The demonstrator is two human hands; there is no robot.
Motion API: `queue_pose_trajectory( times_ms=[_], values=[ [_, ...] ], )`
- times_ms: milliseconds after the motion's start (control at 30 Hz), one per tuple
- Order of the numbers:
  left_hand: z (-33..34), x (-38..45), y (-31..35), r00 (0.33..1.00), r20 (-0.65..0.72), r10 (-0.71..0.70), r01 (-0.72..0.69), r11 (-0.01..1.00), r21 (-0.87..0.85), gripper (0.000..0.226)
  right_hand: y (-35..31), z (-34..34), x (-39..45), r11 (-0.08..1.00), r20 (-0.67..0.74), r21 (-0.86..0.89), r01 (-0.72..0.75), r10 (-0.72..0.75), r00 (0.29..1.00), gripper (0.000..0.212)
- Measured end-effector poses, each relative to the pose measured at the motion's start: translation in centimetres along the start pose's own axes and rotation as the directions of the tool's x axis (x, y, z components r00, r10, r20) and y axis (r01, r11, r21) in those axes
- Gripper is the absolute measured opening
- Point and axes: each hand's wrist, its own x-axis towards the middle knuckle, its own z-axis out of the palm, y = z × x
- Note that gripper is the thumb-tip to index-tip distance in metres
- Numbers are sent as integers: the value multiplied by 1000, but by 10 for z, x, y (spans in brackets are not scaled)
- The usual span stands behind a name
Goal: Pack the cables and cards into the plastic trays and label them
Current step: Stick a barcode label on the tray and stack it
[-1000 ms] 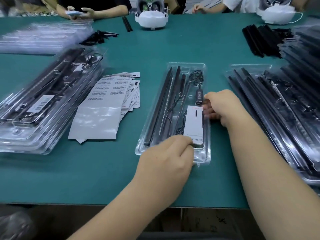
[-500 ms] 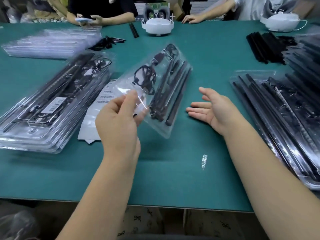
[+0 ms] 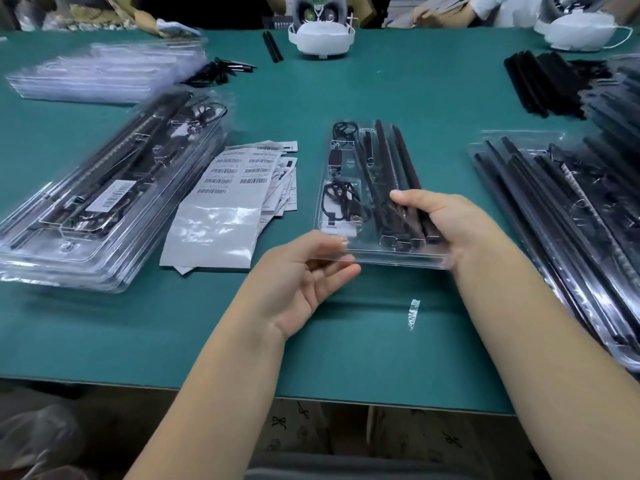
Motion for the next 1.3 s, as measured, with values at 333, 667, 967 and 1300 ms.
queue_pose_trajectory(
  times_ms=[333, 667, 967, 1300],
  values=[
    [-1, -1, -4, 996, 59, 61, -66, 994, 88, 14, -2, 0, -6, 999, -19, -41, 15, -15, 1000, 28],
    [-1, -5, -1, 994, 113, -9, -22, 961, 275, 14, -4, -5, -13, 999, 7, -51, 0, 1, 1000, 31],
    [3, -6, -3, 984, 71, 166, -177, 963, 204, 21, -2, 1, -9, 1000, 28, 16, 27, -27, 999, 30],
    [3, -2, -7, 998, 53, 20, -19, 1000, -21, 22, -4, 1, -8, 993, 22, 67, 97, -98, 995, 14]
  ],
)
